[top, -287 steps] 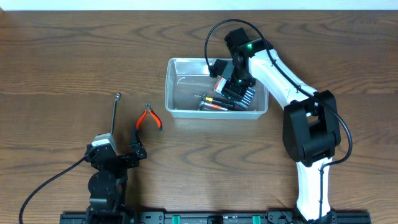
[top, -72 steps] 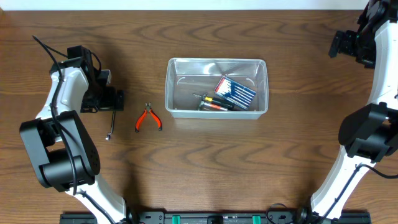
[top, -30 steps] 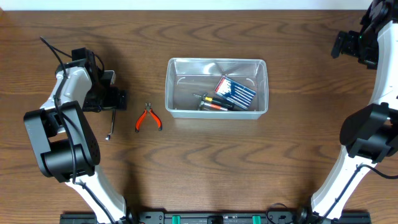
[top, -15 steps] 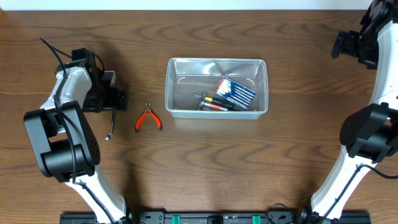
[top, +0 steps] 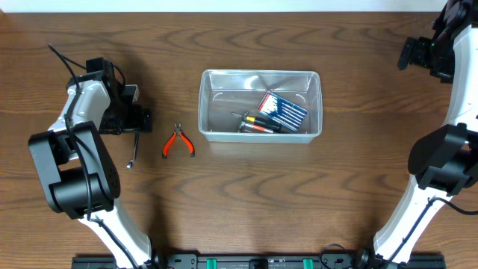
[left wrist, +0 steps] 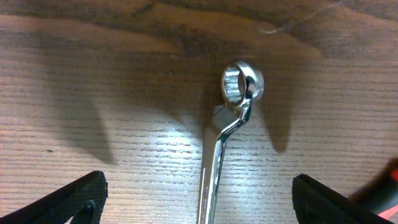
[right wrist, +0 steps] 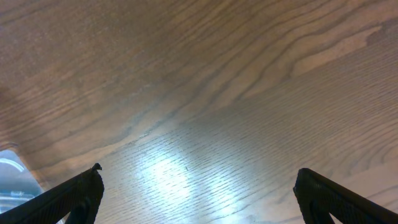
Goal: Pack container
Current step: 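Lower the left gripper and center it over the wrench shaft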
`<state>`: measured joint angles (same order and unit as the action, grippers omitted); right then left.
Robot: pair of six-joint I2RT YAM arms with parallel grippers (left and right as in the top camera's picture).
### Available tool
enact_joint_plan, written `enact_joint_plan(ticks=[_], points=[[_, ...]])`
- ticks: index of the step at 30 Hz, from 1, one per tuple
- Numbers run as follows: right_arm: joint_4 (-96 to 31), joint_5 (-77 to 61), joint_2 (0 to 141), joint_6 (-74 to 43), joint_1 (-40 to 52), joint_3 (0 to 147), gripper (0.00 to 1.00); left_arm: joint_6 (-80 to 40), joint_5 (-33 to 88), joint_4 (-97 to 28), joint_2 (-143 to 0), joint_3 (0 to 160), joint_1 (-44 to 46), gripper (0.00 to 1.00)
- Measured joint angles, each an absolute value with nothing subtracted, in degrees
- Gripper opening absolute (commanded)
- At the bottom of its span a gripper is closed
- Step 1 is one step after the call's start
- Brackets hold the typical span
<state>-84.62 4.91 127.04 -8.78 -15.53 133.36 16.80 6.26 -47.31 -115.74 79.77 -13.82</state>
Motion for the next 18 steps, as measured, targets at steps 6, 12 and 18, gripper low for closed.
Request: enact_joint_plan(ticks=[6, 12, 18], points=[[-84.60, 4.91, 127.04, -8.78, -15.53, 133.36, 0.99, 16.80, 6.26, -47.27, -115.74, 79.77, -13.82, 0.93], [-84.60, 4.91, 127.04, -8.78, -15.53, 133.36, 0.99, 16.80, 6.28, -47.24, -115.74, 79.77, -13.82, 0.93], [-84.62, 4.91, 127.04, -8.78, -15.53, 133.36, 0.99, 16.80, 6.28, -46.96, -115.74, 79.75, -13.82, 0.93]])
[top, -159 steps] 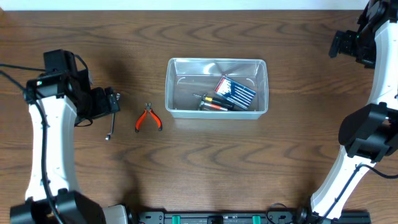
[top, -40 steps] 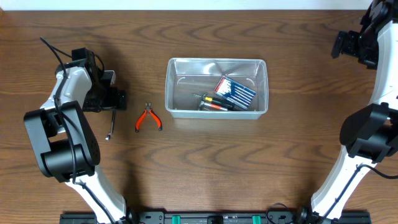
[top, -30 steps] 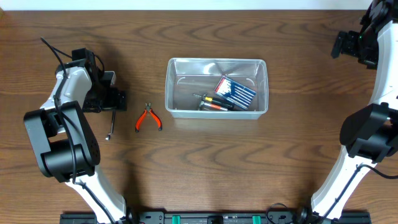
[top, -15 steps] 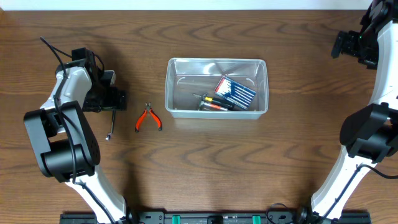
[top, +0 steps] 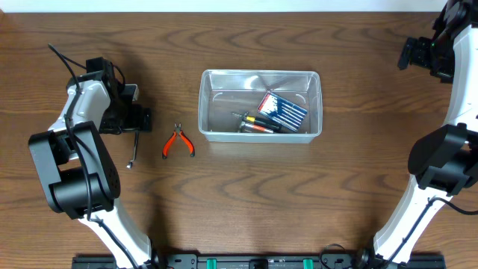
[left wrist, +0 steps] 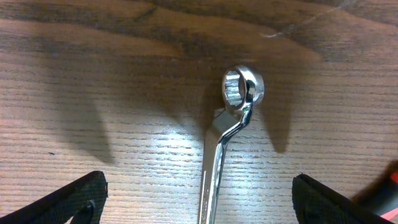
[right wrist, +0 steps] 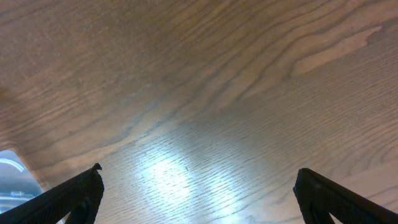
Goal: Pack container
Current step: 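Lower the left gripper and center it over the wrench shaft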
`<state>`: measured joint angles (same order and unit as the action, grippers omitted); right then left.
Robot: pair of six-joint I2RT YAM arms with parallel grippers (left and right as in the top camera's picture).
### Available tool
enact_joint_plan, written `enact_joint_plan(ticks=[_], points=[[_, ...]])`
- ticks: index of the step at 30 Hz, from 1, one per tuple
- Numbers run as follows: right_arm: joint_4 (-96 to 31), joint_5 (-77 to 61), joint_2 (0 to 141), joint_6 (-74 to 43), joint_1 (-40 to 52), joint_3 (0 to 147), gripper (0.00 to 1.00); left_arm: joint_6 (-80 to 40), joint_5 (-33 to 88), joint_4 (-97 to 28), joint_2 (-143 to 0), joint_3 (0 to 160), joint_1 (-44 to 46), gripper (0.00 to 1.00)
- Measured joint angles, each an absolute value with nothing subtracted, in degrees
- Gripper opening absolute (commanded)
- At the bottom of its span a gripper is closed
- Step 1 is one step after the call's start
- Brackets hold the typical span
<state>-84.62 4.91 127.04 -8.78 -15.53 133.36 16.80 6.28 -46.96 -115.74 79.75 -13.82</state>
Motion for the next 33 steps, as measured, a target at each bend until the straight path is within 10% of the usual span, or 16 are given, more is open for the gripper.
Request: enact_joint_plan(ticks=[33], points=[[-84.62, 4.91, 127.04, -8.78, -15.53, 133.36, 0.99, 16.78, 5.80, -45.95, -115.74, 77.62, -13.82, 0.93]])
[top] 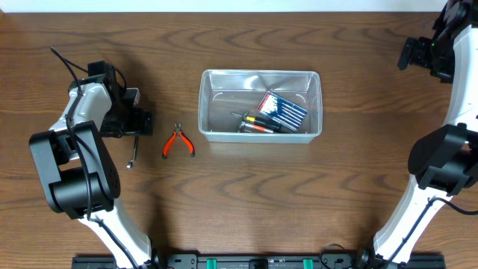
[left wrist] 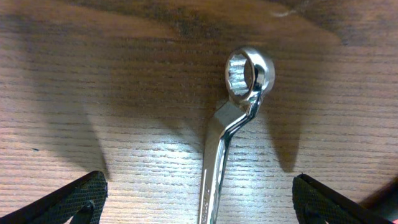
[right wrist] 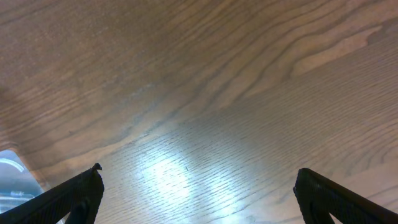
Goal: Pack container
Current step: 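Lower the left gripper and center it over the wrench shaft, then close the left gripper on the wrench shaft below the ring end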
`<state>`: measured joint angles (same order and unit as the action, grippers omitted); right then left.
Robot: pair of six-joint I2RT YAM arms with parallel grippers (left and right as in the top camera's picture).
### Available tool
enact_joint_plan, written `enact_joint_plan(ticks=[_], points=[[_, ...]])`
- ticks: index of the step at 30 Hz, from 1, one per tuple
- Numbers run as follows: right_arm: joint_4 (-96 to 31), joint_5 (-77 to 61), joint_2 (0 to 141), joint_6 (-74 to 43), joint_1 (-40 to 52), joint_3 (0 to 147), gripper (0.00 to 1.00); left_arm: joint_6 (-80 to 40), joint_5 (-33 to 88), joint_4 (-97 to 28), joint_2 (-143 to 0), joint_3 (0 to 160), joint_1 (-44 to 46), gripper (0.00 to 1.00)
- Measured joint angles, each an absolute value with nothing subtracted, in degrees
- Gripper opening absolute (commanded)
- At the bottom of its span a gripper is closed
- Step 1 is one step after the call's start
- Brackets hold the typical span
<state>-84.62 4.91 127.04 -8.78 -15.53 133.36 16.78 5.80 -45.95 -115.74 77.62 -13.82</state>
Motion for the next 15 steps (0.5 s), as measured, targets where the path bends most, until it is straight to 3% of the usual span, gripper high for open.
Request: enact_joint_plan(ticks=[15], points=[[-84.62, 4.91, 127.04, -8.78, -15.53, 133.36, 0.99, 16.78, 5.80, -45.98, -116.05, 77.43, -13.82, 0.93]])
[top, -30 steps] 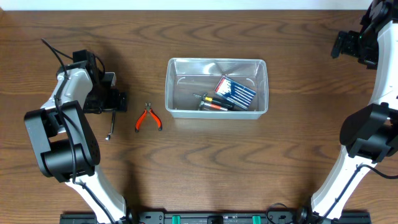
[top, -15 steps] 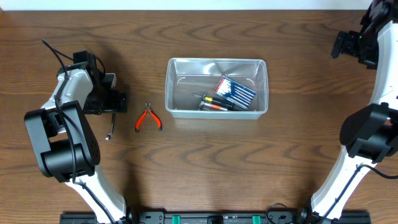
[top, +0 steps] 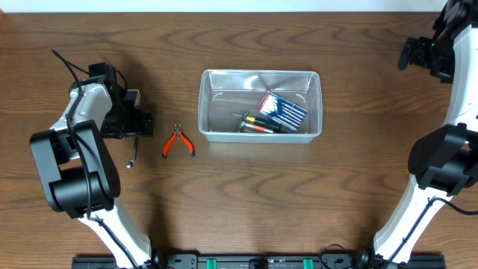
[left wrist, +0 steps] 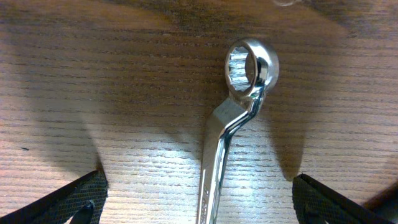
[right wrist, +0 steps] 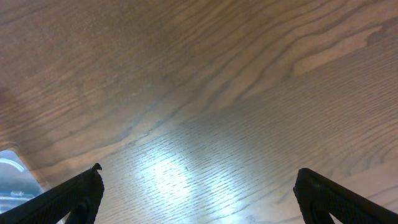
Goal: Pack container
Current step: 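Close the left gripper on the wrench shaft below the ring end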
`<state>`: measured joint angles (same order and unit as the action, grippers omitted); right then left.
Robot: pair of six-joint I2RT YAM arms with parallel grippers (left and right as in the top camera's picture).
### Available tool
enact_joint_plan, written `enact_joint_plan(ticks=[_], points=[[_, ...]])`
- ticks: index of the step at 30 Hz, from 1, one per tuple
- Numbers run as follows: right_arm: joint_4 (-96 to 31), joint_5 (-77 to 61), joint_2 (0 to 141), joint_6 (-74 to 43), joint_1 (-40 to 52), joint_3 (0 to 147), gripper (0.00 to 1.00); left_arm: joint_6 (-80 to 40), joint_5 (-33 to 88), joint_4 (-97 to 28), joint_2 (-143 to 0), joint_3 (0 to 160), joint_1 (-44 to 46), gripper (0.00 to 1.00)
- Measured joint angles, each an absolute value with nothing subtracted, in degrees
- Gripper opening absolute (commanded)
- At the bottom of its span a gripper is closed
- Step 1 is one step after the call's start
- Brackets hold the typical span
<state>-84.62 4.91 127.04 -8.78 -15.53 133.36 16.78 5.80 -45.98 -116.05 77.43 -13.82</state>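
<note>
A chrome ring wrench point(left wrist: 236, 118) lies flat on the wood, its ring end away from the camera; overhead its free end point(top: 131, 158) pokes out below the wrist. My left gripper point(left wrist: 199, 202) stands open low over it, one finger on each side of the shaft. Red-handled pliers point(top: 178, 142) lie to the right of the wrench. The clear plastic container point(top: 205, 104) in the middle holds a blue card box point(top: 282, 110) and screwdrivers point(top: 254, 123). My right gripper point(right wrist: 199, 196) is open over bare table at the far right back corner.
The left arm's base and links point(top: 75, 175) fill the left side of the table. The right arm point(top: 448, 157) runs along the right edge. A corner of the container point(right wrist: 9, 163) shows at the left edge of the right wrist view.
My left gripper has come a little lower and further along the wrench, whose ring end looks slightly larger and higher in the wrist view. The right arm has not moved.
My left gripper hung open over the wrench with the shaft between its fingers at every moment. The wrench has grown steadily larger in the wrist view as the gripper has come down on it. Pliers, container and right arm have stayed where they were.
</note>
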Motion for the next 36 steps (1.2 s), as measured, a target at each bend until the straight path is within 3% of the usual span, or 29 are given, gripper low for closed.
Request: enact_joint_plan(ticks=[21, 25, 30, 36], points=[[-84.60, 4.93, 127.04, -8.78, -15.53, 133.36, 0.99, 16.78, 5.80, -45.98, -116.07, 77.43, -13.82, 0.92], [-84.60, 4.93, 127.04, -8.78, -15.53, 133.36, 0.99, 16.67, 5.78, -45.98, -116.07, 77.43, -13.82, 0.86], [-84.60, 4.91, 127.04, -8.78, -15.53, 133.36, 0.99, 16.78, 5.78, -45.98, -116.07, 77.43, -13.82, 0.85], [-84.62, 4.93, 127.04, -8.78, -15.53, 133.36, 0.99, 16.69, 5.78, -45.95, -116.07, 77.43, -13.82, 0.70]])
